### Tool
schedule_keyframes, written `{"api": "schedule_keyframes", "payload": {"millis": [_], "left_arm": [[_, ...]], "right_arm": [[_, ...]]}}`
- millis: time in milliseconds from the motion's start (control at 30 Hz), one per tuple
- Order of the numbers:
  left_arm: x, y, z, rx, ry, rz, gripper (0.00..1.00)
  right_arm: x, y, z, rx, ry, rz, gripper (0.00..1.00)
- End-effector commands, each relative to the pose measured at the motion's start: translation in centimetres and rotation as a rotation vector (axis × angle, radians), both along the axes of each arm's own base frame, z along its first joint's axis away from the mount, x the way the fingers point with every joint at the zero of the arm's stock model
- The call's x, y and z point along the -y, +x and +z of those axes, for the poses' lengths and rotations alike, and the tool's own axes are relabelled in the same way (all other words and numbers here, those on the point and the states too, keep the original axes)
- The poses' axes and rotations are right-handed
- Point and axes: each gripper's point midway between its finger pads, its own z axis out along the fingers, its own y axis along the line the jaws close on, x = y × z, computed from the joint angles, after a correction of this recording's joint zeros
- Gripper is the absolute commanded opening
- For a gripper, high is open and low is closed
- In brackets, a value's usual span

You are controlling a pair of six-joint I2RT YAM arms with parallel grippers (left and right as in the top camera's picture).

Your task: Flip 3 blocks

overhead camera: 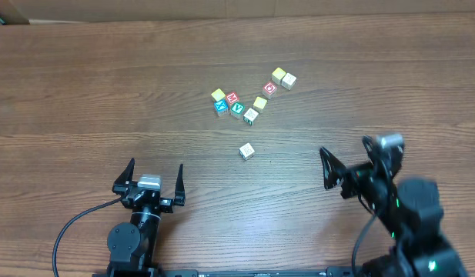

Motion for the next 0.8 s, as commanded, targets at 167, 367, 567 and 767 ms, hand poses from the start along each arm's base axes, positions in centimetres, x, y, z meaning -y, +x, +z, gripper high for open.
{"api": "schedule_keyframes", "payload": {"millis": [167, 367, 567, 767], "left_arm": [[-0.5, 0.0, 0.0, 0.006, 0.016, 0.021, 1.00], [-0.5, 0.0, 0.0, 0.005, 0.016, 0.021, 1.00], [-0.5, 0.0, 0.0, 0.006, 0.016, 0.021, 1.00], [-0.5, 0.0, 0.0, 0.006, 0.017, 0.022, 1.00]], "right_arm": [[-4.0, 2.2, 1.5, -0.344, -0.007, 0.168, 1.00], [-6.0, -0.2, -2.0, -0.738, 0.018, 0.274, 1.00], [-5.3, -3.5, -5.4, -1.009, -0.009, 0.260, 1.00], [-5.1, -4.2, -5.6, -1.041, -0.014, 0.258, 1.00]]}}
